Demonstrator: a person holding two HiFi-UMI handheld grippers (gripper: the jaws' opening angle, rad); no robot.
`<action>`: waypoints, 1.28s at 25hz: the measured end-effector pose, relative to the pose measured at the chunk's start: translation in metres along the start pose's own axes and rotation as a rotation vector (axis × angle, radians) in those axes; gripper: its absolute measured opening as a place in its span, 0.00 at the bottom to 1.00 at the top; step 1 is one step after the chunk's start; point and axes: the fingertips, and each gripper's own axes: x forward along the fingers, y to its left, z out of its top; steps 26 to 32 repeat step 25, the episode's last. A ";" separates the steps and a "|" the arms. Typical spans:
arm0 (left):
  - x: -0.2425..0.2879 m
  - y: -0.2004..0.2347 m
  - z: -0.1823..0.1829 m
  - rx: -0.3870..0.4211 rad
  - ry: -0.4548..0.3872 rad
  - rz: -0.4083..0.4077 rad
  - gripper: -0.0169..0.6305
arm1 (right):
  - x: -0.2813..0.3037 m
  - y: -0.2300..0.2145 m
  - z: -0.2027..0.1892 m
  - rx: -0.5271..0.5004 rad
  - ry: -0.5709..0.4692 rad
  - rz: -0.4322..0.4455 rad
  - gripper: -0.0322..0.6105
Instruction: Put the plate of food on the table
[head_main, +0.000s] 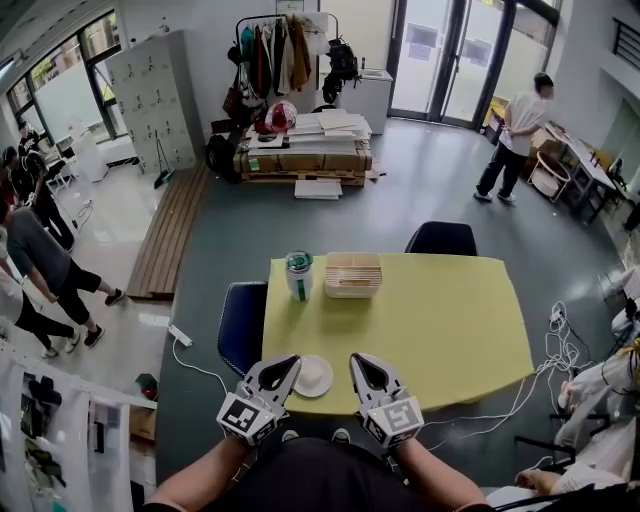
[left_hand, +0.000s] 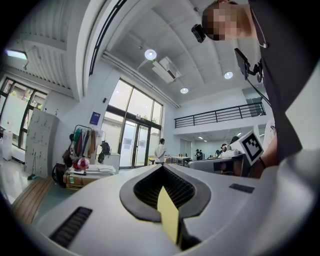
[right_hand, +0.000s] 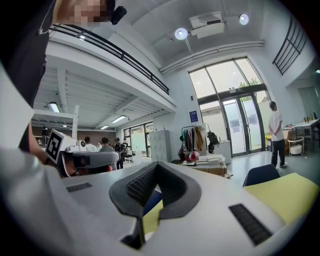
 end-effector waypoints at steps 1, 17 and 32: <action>0.000 0.000 -0.001 0.002 0.004 0.004 0.04 | 0.000 0.000 0.000 -0.001 0.001 0.001 0.07; -0.003 -0.001 -0.013 -0.015 0.011 0.022 0.04 | -0.003 0.004 -0.004 -0.003 0.007 0.001 0.07; -0.006 -0.001 -0.014 -0.033 0.004 0.024 0.04 | -0.006 0.004 -0.008 0.020 0.010 -0.007 0.07</action>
